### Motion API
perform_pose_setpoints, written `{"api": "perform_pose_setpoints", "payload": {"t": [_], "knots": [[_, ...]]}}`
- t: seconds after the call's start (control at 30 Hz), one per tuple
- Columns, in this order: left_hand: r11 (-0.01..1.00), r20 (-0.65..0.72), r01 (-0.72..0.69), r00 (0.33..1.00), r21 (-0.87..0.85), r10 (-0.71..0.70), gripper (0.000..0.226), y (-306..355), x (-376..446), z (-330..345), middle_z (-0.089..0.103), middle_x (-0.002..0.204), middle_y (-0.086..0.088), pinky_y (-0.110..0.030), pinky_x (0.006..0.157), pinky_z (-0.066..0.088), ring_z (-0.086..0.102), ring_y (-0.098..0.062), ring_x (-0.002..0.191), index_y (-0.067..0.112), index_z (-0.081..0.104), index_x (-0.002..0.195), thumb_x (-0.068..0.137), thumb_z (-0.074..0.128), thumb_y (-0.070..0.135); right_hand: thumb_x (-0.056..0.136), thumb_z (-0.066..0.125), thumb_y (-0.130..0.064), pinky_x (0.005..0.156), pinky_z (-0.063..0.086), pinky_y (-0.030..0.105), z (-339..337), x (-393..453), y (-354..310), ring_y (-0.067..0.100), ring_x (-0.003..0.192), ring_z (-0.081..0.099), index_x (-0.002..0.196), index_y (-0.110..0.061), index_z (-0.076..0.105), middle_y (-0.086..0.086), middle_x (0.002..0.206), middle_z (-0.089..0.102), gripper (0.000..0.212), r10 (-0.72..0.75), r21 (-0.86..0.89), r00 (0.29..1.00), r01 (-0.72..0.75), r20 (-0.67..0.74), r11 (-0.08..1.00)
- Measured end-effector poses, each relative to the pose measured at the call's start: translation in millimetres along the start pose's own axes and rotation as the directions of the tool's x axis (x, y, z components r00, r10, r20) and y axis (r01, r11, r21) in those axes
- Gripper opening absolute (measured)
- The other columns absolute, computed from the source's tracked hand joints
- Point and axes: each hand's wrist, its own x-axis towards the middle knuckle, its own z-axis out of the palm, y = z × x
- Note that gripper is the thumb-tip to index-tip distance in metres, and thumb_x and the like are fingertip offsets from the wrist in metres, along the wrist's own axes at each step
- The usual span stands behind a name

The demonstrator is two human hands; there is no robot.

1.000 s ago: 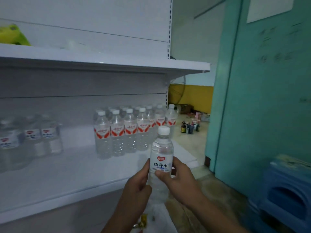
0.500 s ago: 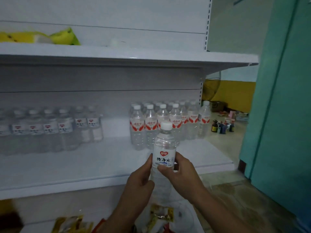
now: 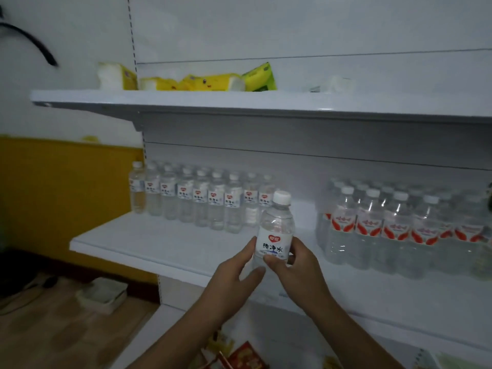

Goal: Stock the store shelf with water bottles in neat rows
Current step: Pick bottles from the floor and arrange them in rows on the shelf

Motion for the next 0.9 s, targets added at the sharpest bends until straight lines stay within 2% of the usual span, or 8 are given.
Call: {"api": "perform_pose_setpoints", "payload": {"t": [0.17, 0.23, 0.33, 0.47, 0.57, 0.67, 0.77, 0.9], "knots": [[0.990, -0.007, 0.028, 1.000, 0.136, -0.027, 0.055, -18, 22, -1, 0.040, 0.146, 0.013, -0.011, 0.109, 0.026, 0.038, 0.000, 0.133, 0.023, 0.031, 0.148, 0.097, 0.049, 0.030, 0.085, 0.074, -0.024, 0.071, 0.045, 0.012, 16, 62, 23, -0.002, 0.090, 0.061, 0.112, -0.026, 0.056, -0.014, 0.102, 0.063, 0.033, 0.027, -0.026, 0.997, -0.029, -0.076, 0.999], [0.966, 0.047, 0.059, 0.996, 0.251, -0.073, 0.057, -32, 33, 6, 0.029, 0.153, 0.009, -0.015, 0.114, 0.017, 0.028, -0.003, 0.139, 0.021, 0.024, 0.150, 0.098, 0.044, 0.034, 0.086, 0.073, -0.024, 0.069, 0.044, 0.012, 24, 93, 37, 0.007, 0.093, 0.062, 0.116, -0.021, 0.058, -0.009, 0.105, 0.064, 0.033, 0.045, -0.033, 0.996, -0.047, -0.083, 0.998], [0.903, 0.139, 0.071, 0.980, 0.424, -0.142, 0.057, -52, 54, 21, 0.017, 0.158, 0.004, -0.020, 0.116, 0.010, 0.016, -0.010, 0.145, 0.017, 0.016, 0.152, 0.101, 0.034, 0.036, 0.086, 0.073, -0.022, 0.066, 0.041, 0.009, 43, 138, 58, 0.008, 0.093, 0.059, 0.119, -0.016, 0.059, -0.008, 0.105, 0.062, 0.037, 0.043, -0.088, 0.998, -0.046, -0.035, 0.995], [0.819, 0.186, 0.054, 0.963, 0.571, -0.194, 0.063, -74, 78, 46, 0.016, 0.158, -0.011, -0.034, 0.120, 0.014, 0.014, -0.024, 0.146, 0.006, 0.014, 0.150, 0.098, 0.024, 0.039, 0.086, 0.073, -0.019, 0.080, 0.046, 0.023, 78, 185, 87, 0.014, 0.098, 0.062, 0.121, -0.012, 0.059, 0.001, 0.113, 0.067, 0.038, 0.056, -0.124, 0.998, -0.053, 0.014, 0.991], [0.815, 0.179, 0.074, 0.961, 0.574, -0.213, 0.060, -79, 85, 52, 0.021, 0.156, -0.013, -0.033, 0.119, 0.014, 0.020, -0.026, 0.144, 0.003, 0.020, 0.149, 0.099, 0.025, 0.035, 0.086, 0.073, -0.017, 0.085, 0.048, 0.027, 98, 217, 109, 0.024, 0.107, 0.064, 0.121, -0.009, 0.059, 0.007, 0.118, 0.067, 0.038, 0.067, -0.104, 0.998, -0.068, -0.011, 0.992], [0.772, 0.063, -0.007, 0.997, 0.636, -0.042, 0.069, -92, 86, 54, 0.047, 0.142, -0.012, -0.031, 0.112, 0.030, 0.044, -0.025, 0.131, 0.002, 0.045, 0.137, 0.085, 0.018, 0.038, 0.086, 0.073, -0.019, 0.085, 0.050, 0.031, 106, 241, 124, 0.028, 0.106, 0.064, 0.117, -0.007, 0.060, 0.010, 0.117, 0.067, 0.036, 0.058, -0.122, 0.997, -0.063, -0.048, 0.991], [0.801, 0.153, -0.037, 0.986, 0.598, -0.069, 0.089, -102, 83, 60, 0.029, 0.153, -0.014, -0.035, 0.118, 0.011, 0.026, -0.028, 0.141, 0.001, 0.029, 0.146, 0.074, 0.003, 0.047, 0.085, 0.073, -0.013, 0.079, 0.045, 0.026, 106, 253, 130, 0.024, 0.098, 0.064, 0.113, -0.004, 0.064, 0.012, 0.113, 0.068, 0.031, 0.041, -0.110, 0.995, -0.051, -0.091, 0.993], [0.781, 0.132, -0.021, 0.988, 0.624, -0.078, 0.085, -98, 83, 59, 0.028, 0.153, -0.014, -0.032, 0.118, 0.010, 0.023, -0.028, 0.142, 0.002, 0.028, 0.146, 0.079, 0.004, 0.047, 0.081, 0.077, -0.019, 0.078, 0.045, 0.024, 102, 259, 136, 0.015, 0.092, 0.061, 0.112, -0.007, 0.067, 0.008, 0.109, 0.069, 0.035, 0.001, -0.175, 0.997, -0.015, -0.083, 0.984]]}}
